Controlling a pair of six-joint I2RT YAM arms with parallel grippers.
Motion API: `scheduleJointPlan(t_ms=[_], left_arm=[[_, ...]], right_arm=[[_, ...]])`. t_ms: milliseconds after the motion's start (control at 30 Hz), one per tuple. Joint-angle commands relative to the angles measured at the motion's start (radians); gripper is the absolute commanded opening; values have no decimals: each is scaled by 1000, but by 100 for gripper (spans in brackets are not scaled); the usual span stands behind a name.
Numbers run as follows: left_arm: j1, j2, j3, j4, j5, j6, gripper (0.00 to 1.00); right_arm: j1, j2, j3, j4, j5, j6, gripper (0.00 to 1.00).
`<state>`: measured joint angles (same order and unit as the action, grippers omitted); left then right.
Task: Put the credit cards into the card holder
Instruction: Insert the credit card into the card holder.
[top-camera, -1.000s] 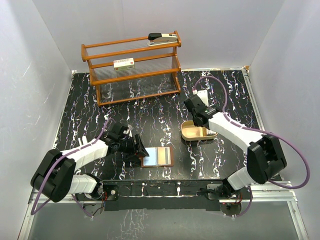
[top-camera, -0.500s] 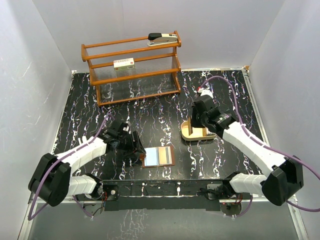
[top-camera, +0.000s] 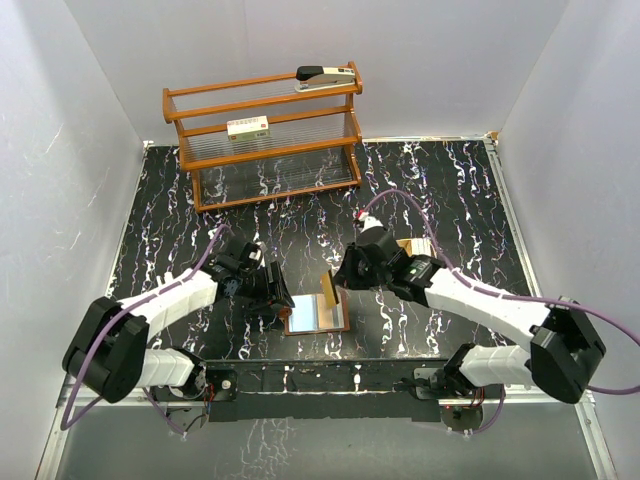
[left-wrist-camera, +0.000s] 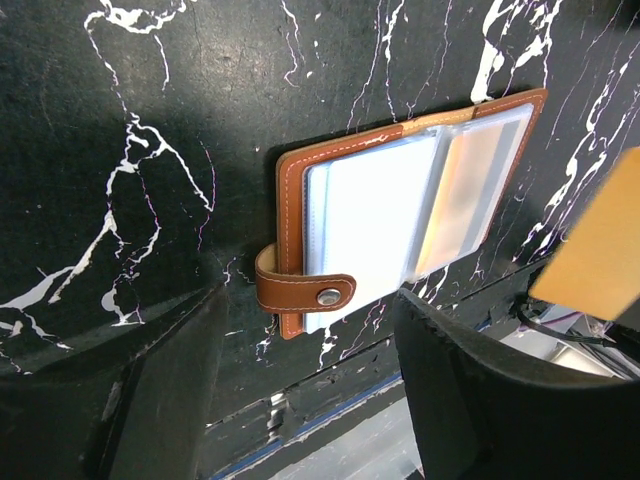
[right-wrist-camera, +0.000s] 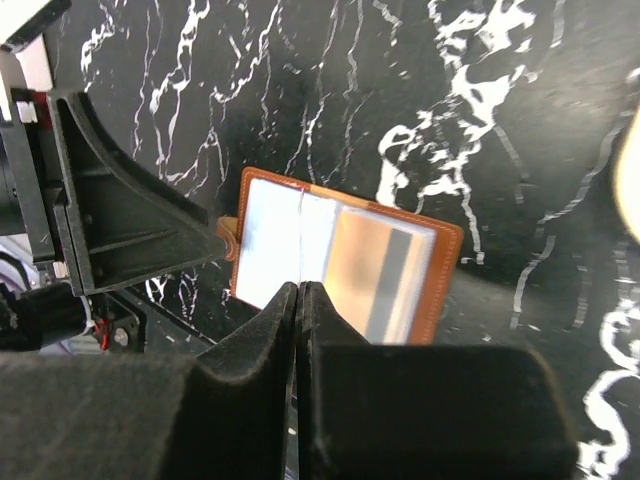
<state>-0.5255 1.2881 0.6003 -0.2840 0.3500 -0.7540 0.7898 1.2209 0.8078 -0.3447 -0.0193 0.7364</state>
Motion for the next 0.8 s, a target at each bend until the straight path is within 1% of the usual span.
scheduleJointPlan(t_ms=[0, 300, 467, 767], left_arm=[[1, 13, 4, 3, 28, 24, 66], [1, 52, -14, 50, 50, 11, 65], [1, 68, -10, 38, 33, 10, 62], [1, 74, -28, 42, 28, 2, 57]], right_arm=[[41, 49, -51, 223, -49, 82, 0], [57, 102, -131, 329, -83, 106, 0], [57, 125, -162, 368, -105, 110, 0], [57, 145, -190, 383, -80, 111, 0]])
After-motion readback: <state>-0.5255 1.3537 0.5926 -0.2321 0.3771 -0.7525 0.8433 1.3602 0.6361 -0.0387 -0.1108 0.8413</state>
